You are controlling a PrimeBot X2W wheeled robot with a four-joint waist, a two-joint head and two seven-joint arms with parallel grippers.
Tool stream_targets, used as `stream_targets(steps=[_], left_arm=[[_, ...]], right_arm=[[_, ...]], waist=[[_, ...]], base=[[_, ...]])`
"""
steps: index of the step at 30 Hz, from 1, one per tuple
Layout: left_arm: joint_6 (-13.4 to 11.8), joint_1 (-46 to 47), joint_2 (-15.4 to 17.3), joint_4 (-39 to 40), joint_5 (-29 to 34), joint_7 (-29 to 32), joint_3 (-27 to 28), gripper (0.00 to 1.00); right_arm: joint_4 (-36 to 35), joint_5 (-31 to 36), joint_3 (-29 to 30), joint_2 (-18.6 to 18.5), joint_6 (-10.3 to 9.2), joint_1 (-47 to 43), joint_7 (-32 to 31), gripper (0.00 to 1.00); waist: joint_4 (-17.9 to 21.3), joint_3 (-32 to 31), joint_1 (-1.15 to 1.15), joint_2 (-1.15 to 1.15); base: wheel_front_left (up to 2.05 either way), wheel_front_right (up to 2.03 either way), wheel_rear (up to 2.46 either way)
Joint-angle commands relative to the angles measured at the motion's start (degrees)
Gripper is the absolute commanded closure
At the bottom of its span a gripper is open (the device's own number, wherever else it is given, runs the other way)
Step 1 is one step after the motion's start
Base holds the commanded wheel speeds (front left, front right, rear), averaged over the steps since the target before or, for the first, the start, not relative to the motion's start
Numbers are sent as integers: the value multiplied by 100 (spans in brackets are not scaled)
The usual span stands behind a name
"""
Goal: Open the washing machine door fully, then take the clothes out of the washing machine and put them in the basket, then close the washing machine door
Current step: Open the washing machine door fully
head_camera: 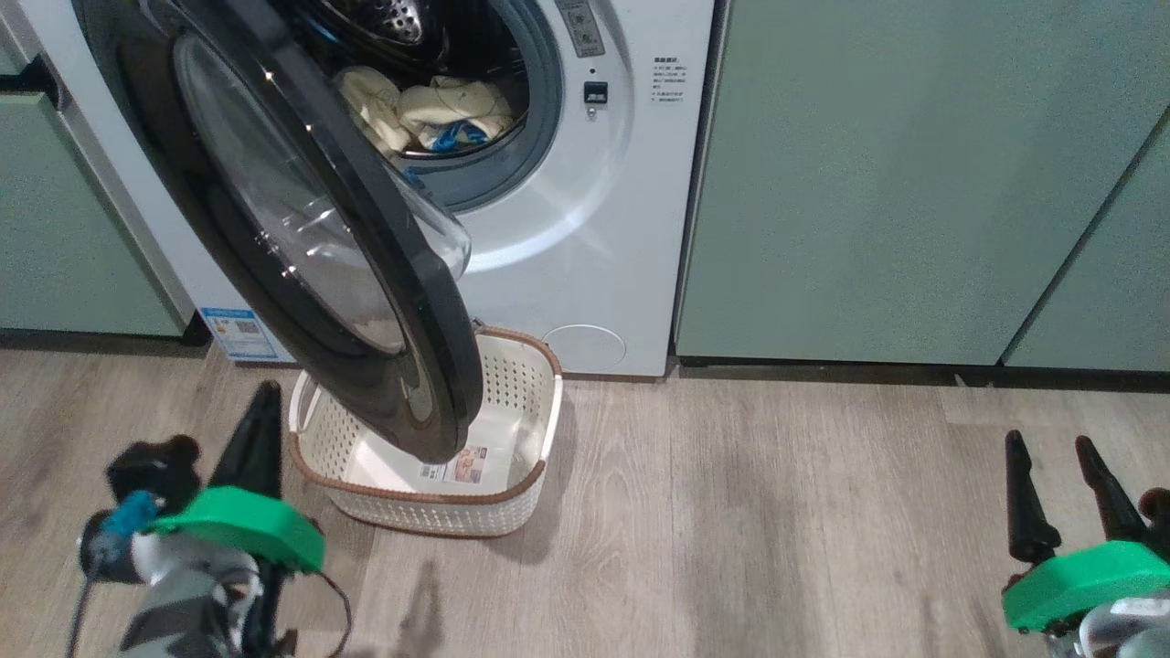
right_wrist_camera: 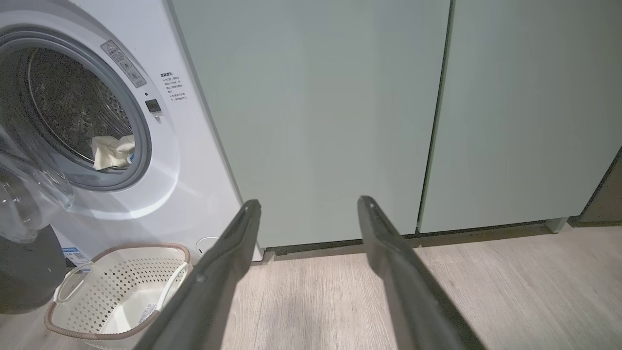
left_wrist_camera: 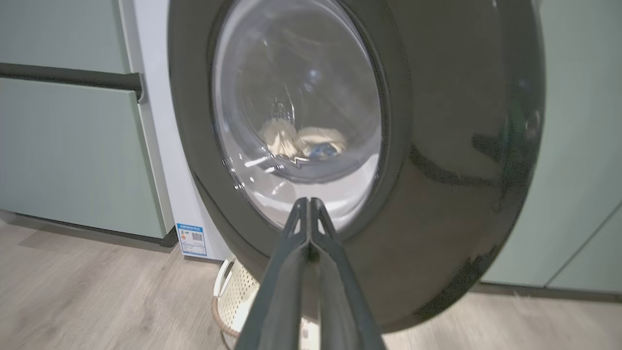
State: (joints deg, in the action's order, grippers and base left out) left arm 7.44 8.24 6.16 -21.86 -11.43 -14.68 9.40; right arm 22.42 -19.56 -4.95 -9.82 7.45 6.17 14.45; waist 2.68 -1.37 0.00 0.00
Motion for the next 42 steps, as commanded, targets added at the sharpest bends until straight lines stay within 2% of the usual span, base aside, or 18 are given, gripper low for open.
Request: stream_targets(steps=[1,6,11,19,24,30,36,42], left_arm=[[4,277,118,294,-164,-32,317,100],[4,546,108,624,-460,-32,622,100],[4,1045,251,1071,-611,-29,809,100],[-7,2077,319,2042,-862,554,569,100],[-7,2720,96,2686,-994,1110,-19,100],[-86,3060,-239,3172,-1183,1569,-1054,100],[-410,3004,-319,3219,-1345,1717,-2140,100],[-724,2648,-326,2954,-1513,1532,-3210,100]], right_arm=[[-156,85,-75,-122,3,176,55,0],[-140,83,-53,-108,3,162,55,0],[-119,71,-37,-91,3,164,55,0],[-117,65,-7,-73,3,151,55,0],[-114,60,-10,-55,3,172,55,0],[-94,55,-57,-61,3,216,55,0],[-91,38,-75,-97,3,245,55,0],[-74,21,-135,-110,3,279,55,0]], waist=[[-9,8,0,0],[-46,7,0,0],[-87,3,0,0],[-181,29,0,0],[-208,63,0,0],[-168,80,0,0],[-82,98,0,0],[50,120,0,0]], base=[[0,0,0],[0,0,0],[0,0,0],[0,0,0],[0,0,0],[0,0,0],[0,0,0],[0,0,0]])
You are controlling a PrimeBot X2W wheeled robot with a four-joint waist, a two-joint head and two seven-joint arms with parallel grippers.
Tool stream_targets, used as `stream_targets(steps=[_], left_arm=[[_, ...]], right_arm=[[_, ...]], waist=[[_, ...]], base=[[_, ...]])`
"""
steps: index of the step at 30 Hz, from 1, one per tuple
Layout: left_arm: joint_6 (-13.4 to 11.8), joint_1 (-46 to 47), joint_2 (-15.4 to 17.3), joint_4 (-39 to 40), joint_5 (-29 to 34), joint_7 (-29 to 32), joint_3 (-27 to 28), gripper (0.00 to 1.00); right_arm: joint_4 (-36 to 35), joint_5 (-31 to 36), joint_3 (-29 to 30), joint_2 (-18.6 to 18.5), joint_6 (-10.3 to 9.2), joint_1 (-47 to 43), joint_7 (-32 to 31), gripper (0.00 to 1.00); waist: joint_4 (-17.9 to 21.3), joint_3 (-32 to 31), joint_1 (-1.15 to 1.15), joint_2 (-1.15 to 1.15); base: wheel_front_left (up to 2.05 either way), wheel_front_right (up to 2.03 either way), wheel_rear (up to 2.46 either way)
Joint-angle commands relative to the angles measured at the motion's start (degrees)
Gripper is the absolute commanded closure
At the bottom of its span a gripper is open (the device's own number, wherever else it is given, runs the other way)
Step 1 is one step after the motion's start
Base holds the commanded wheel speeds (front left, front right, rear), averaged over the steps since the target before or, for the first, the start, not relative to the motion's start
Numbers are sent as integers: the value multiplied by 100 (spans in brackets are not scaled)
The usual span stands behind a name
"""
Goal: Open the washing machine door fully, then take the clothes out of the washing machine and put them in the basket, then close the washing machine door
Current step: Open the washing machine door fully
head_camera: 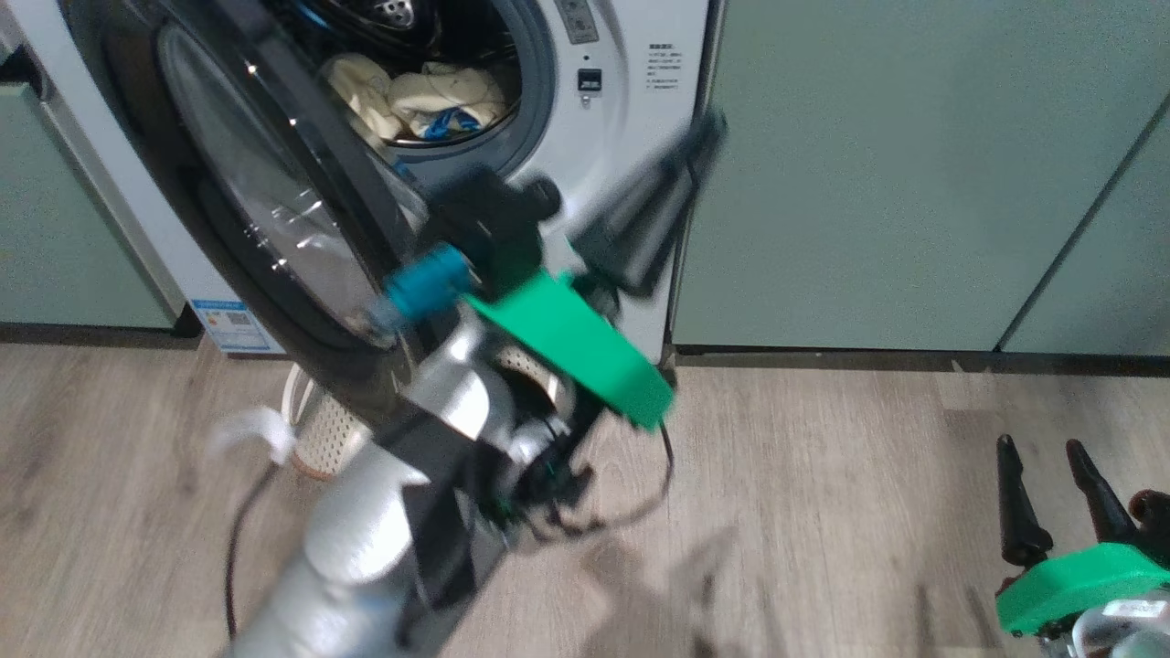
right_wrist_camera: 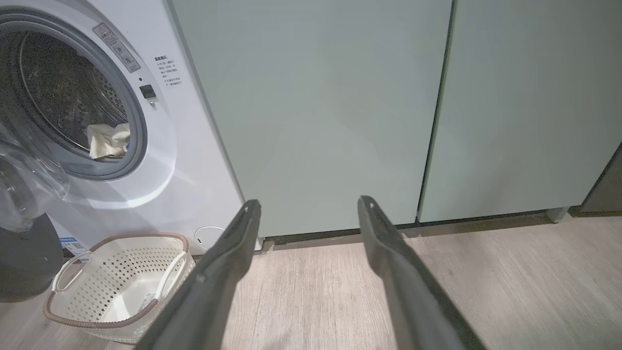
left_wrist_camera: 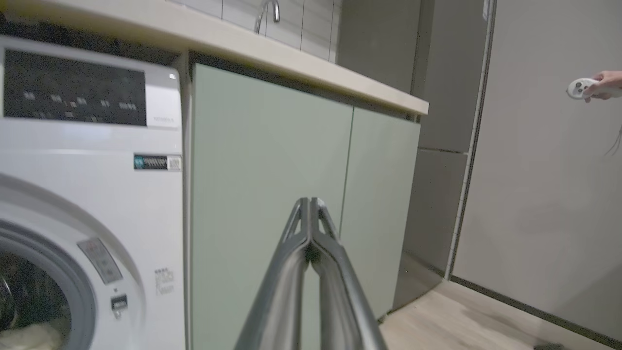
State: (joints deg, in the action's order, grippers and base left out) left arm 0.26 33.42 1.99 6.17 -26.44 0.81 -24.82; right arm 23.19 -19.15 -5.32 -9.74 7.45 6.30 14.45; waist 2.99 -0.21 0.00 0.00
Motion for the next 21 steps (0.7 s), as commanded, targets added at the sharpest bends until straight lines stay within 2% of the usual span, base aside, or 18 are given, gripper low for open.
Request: stream_targets(steps=[1,6,10,15,21], left_arm=[[-42,56,90,89,-64,-58,68,100],[-197,-252,90,-314,-104,-311,-506,100],[-329,-470,89,-907,115,-601,-929,100],[-452,-593,89,-1667,245,-934,-1170,100],[-619,-631,89,-2555,51,-1367,-1375,100]], right_arm=[[-151,-25,-91,-118,3,269,55,0],[-161,-36,-105,-135,3,247,55,0],[-152,-37,-113,-146,3,250,55,0],[-148,-32,-123,-155,3,263,55,0],[-146,-42,-140,-170,3,284,55,0]], waist=[[36,8,0,0],[106,23,0,0],[142,36,0,0],[154,54,0,0],[161,91,0,0]], base=[[0,0,0],[0,0,0],[0,0,0],[0,0,0],[0,0,0]])
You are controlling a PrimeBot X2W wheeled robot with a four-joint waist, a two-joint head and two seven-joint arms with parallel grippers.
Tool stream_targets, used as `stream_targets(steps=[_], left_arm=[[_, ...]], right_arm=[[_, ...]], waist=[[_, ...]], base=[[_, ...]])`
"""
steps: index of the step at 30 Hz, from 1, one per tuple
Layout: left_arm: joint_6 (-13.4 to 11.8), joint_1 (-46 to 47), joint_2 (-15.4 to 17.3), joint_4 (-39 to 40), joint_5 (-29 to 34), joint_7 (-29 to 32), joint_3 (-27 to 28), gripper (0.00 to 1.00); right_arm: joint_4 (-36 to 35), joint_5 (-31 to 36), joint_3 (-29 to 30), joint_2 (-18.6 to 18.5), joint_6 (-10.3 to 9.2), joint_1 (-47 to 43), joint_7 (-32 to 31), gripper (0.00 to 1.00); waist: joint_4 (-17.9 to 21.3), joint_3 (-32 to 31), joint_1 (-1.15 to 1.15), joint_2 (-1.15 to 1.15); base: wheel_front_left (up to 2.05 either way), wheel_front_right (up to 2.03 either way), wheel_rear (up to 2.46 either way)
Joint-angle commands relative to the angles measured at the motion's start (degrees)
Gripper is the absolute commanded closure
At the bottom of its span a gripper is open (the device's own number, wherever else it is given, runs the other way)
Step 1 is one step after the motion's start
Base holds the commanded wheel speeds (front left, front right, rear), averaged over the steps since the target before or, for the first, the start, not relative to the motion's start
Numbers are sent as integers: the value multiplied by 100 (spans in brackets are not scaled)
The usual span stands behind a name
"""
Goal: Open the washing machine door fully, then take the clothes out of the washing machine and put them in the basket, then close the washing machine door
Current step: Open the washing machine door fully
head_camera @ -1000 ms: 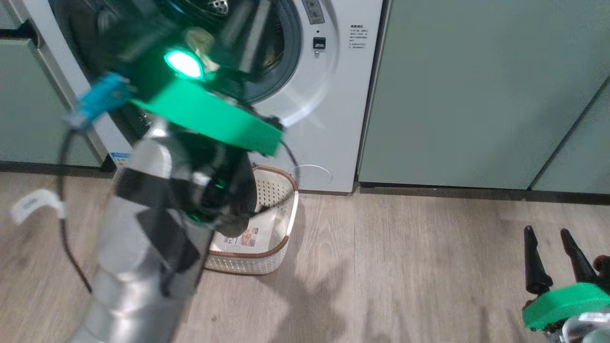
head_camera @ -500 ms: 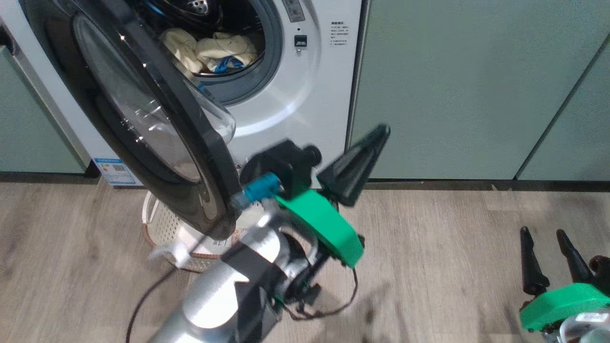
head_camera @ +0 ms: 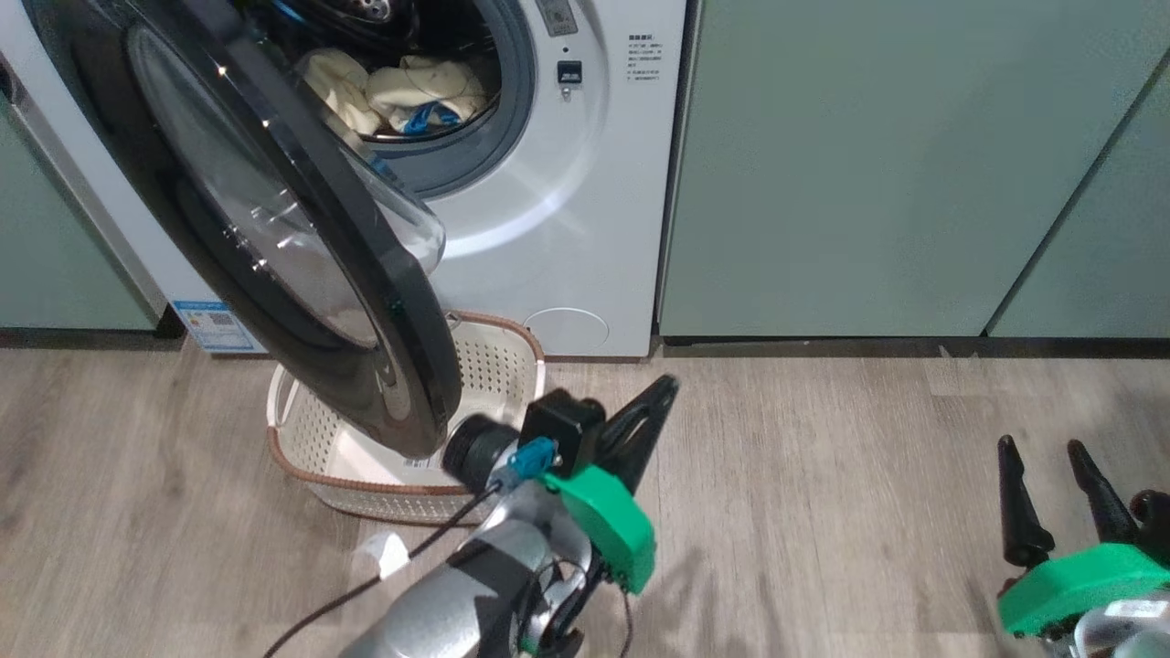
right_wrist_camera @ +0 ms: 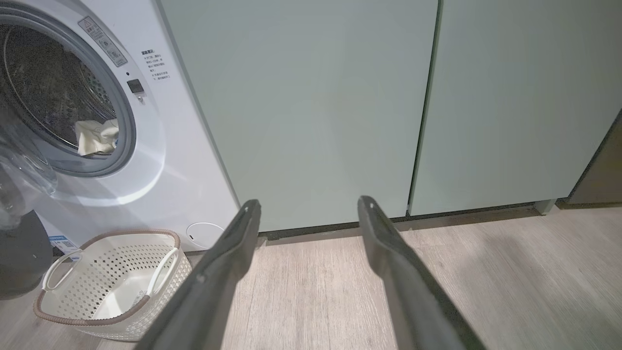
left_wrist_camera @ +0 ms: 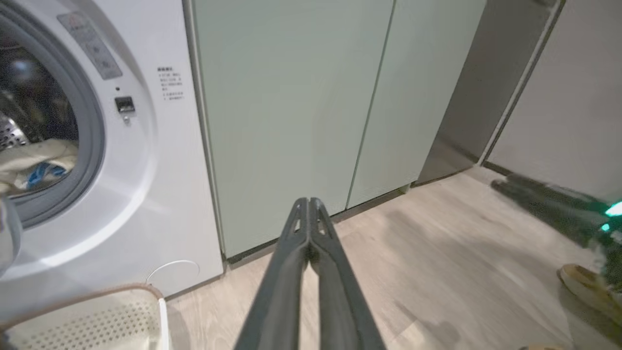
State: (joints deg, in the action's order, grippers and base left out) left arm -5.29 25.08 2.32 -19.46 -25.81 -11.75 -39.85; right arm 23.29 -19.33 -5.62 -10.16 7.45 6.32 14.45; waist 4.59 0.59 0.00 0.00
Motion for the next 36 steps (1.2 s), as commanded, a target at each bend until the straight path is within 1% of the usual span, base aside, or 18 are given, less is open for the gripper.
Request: stream_targets(steps=[1,6,8,11,16,23,29,36], left_arm=[[-64,203,56,8,-12,-111,128,100],[-216,278,56,-491,-232,-292,89,100],[-334,323,56,-641,-282,-314,143,100],[-473,378,56,-635,-302,-321,348,100],[-587,414,56,-529,-225,-323,746,100],[-602,466,56,-440,-154,-324,1299,100],[-567,503,56,-509,-129,-324,1741,100],[-505,613,56,-485,-6,-324,2058,100]], right_arm=[[-156,-24,-111,-128,3,282,55,0],[-161,-27,-116,-138,3,300,55,0],[-167,-26,-113,-142,3,303,55,0],[-183,-22,-100,-137,3,311,55,0],[-206,-15,-54,-139,3,343,55,0],[-216,10,-13,-106,3,400,55,0],[-228,-20,-33,-97,3,447,55,0],[-232,-36,-32,-108,3,510,55,0]], waist=[[2,11,0,0],[13,70,0,0],[9,97,0,0],[4,160,0,0],[-45,278,0,0],[-144,379,0,0],[-219,478,0,0],[-333,610,0,0]], base=[[0,0,0],[0,0,0],[0,0,0],[0,0,0],[0,0,0],[0,0,0],[0,0,0],[0,0,0]])
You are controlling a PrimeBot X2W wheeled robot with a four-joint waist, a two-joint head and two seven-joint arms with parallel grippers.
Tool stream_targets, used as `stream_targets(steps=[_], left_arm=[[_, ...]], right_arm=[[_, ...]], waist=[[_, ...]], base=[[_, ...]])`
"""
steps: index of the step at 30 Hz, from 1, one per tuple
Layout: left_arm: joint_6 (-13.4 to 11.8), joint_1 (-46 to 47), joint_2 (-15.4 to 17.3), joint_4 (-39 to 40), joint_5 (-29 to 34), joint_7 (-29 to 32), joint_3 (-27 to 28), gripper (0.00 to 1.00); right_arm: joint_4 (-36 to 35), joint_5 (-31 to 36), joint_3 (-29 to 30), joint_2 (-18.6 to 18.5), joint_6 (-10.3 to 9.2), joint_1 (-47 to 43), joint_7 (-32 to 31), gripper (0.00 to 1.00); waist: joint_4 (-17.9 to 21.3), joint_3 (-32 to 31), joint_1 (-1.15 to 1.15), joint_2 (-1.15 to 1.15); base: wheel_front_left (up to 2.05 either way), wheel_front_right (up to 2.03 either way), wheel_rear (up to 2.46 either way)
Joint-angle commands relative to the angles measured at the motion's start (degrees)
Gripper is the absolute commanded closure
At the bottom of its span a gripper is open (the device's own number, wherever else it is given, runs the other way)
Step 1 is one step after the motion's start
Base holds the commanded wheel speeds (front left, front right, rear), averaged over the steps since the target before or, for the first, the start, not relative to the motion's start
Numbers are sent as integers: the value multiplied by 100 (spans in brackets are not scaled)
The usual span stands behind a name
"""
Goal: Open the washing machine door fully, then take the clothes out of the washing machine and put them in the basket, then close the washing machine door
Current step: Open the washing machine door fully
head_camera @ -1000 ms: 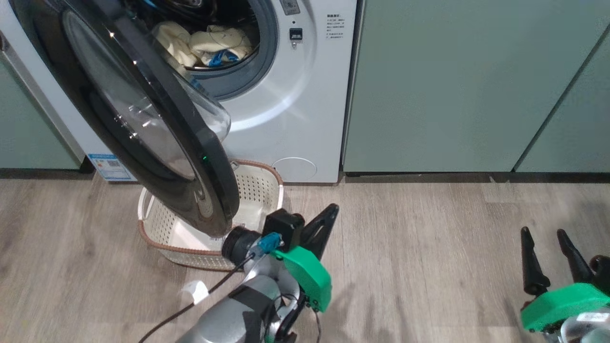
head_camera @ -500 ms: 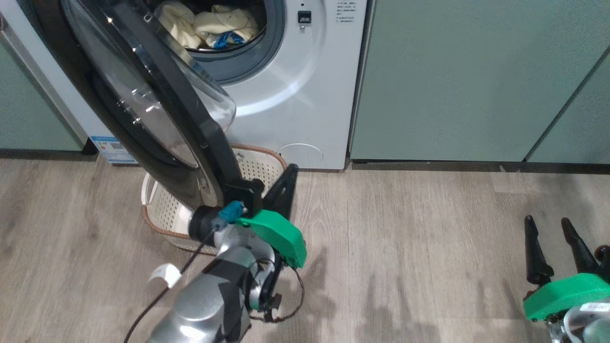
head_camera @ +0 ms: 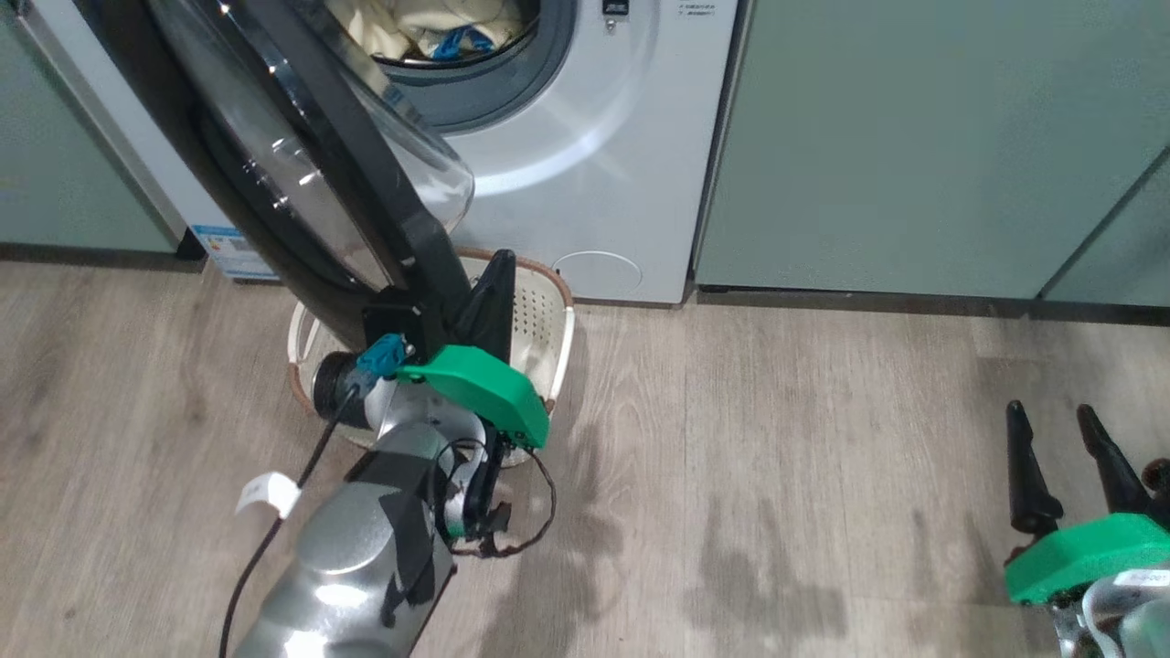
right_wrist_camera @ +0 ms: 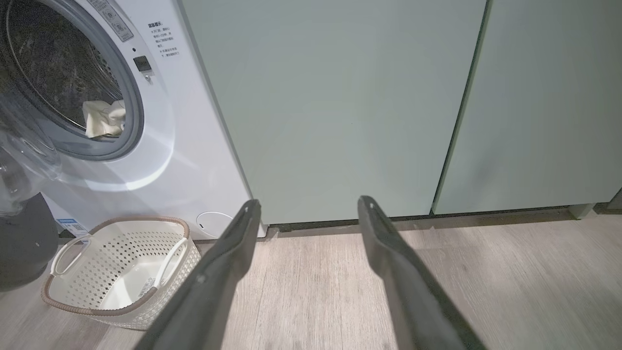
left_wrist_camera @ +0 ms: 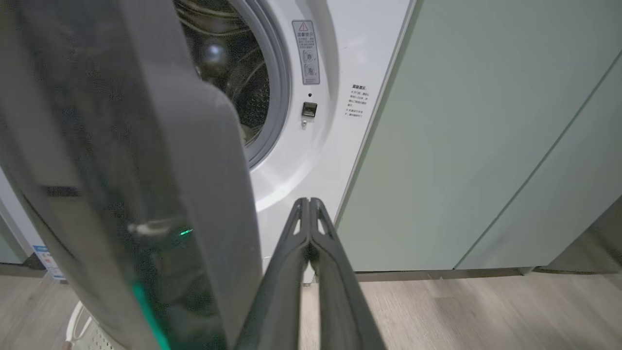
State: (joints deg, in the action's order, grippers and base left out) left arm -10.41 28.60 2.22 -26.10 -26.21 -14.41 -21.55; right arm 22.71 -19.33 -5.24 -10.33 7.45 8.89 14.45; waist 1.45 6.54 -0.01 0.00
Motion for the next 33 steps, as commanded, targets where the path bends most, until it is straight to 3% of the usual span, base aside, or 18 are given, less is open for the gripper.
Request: stream_targets(steps=[1,16,33], left_arm=[[17,263,65,183,40,-59,233,100],[-52,34,65,203,-30,-59,49,100],[110,-303,65,-56,192,-59,274,100]], right_arm=[[-173,-36,-63,-93,3,260,55,0],[-131,-56,-70,-112,3,229,55,0],[-79,-82,-102,-45,3,37,55,0]], waist=[[-37,24,1,0],[-440,-97,1,0],[-1035,-424,1,0]], base=[[0,0,0],[0,0,0],[0,0,0]])
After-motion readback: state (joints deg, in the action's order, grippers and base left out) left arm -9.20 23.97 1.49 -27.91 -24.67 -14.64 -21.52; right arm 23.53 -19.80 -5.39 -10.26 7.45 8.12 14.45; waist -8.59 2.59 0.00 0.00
